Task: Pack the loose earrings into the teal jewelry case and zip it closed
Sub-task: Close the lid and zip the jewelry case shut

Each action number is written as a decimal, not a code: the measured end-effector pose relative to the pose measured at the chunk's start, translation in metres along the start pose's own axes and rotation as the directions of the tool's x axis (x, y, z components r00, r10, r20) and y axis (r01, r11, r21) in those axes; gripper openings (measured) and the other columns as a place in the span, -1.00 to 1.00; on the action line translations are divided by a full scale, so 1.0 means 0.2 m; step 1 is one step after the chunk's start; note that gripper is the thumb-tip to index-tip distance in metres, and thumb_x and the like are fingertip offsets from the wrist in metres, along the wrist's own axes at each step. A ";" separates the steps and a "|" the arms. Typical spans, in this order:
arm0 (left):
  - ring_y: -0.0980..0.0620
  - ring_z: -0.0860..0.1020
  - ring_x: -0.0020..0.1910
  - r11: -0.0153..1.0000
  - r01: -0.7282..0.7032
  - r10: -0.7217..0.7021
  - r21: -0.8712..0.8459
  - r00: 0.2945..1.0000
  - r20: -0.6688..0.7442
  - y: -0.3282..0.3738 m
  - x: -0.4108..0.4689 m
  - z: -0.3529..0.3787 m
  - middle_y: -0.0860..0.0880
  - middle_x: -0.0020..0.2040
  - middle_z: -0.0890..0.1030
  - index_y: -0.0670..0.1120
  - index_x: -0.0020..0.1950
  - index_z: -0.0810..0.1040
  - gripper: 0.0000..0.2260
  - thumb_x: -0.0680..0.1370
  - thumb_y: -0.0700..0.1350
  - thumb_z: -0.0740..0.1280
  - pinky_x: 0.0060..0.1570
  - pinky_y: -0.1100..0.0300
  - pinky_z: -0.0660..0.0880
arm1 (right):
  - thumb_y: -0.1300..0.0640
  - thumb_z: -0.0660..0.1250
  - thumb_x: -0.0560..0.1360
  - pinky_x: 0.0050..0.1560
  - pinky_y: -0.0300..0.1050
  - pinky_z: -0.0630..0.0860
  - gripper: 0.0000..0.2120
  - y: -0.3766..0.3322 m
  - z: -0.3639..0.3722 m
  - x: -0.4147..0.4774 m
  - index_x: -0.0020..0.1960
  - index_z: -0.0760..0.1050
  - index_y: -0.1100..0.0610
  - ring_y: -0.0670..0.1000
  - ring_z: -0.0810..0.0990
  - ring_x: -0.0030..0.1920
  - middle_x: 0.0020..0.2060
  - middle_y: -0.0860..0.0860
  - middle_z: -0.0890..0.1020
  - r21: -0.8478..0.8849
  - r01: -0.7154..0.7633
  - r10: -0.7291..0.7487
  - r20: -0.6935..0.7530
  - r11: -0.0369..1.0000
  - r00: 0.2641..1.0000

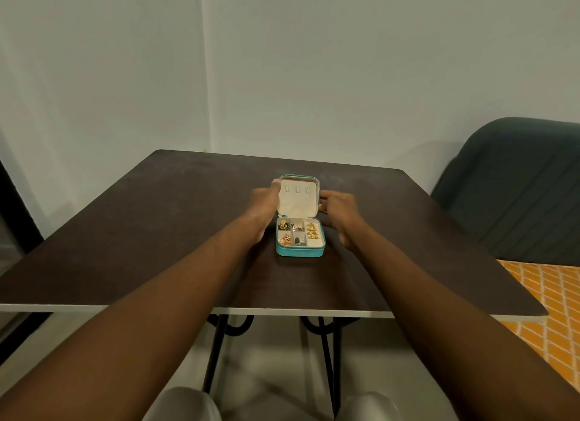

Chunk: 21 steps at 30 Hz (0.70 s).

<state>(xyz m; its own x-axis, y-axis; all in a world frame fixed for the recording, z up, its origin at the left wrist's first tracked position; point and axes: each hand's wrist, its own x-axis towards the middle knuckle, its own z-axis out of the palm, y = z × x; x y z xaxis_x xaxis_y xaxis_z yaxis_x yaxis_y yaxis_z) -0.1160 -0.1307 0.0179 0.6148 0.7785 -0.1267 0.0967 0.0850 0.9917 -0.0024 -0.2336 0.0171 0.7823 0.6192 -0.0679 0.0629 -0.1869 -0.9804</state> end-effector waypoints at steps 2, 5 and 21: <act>0.10 0.58 -0.03 0.999 -0.035 0.035 -0.008 0.999 -0.013 0.00 0.00 0.00 0.00 0.13 0.67 0.00 0.03 0.61 -0.61 0.71 0.12 0.05 0.14 0.14 0.49 | 0.35 0.06 0.57 0.11 0.16 0.61 -0.55 -0.01 -0.01 -0.02 -0.15 0.61 -0.05 -0.02 0.64 -0.09 -0.17 -0.06 0.71 0.014 0.016 -0.015 -0.031 1.000 0.999; 0.05 0.55 0.10 0.997 -0.067 0.065 -0.033 0.996 -0.060 0.01 -0.02 -0.01 0.02 0.03 0.62 0.02 -0.11 0.53 -0.60 0.72 0.13 0.01 0.34 0.04 0.42 | 0.36 0.09 0.55 0.17 0.20 0.58 -0.59 -0.02 -0.03 -0.04 -0.11 0.61 -0.03 -0.02 0.61 0.01 -0.11 -0.05 0.69 0.028 0.038 -0.036 -0.060 0.999 0.998; 0.07 0.64 -0.01 0.985 -0.174 0.175 0.014 0.975 -0.139 -0.17 -0.22 -0.06 0.04 -0.08 0.68 0.05 -0.11 0.63 -0.71 0.66 0.13 0.21 0.12 0.08 0.55 | 0.30 0.13 0.61 0.04 -0.01 0.65 -0.71 0.12 -0.10 -0.30 0.08 0.62 0.12 0.02 0.69 0.05 0.00 0.03 0.71 0.178 0.045 -0.032 -0.074 0.983 0.997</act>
<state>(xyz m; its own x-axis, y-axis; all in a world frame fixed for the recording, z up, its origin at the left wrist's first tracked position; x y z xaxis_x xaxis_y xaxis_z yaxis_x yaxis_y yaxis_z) -0.1565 -0.1599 -0.0100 0.5076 0.8600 0.0529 -0.0012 -0.0607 0.9982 -0.0355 -0.2908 0.0006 0.8233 0.5671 -0.0224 -0.0132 -0.0204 -0.9997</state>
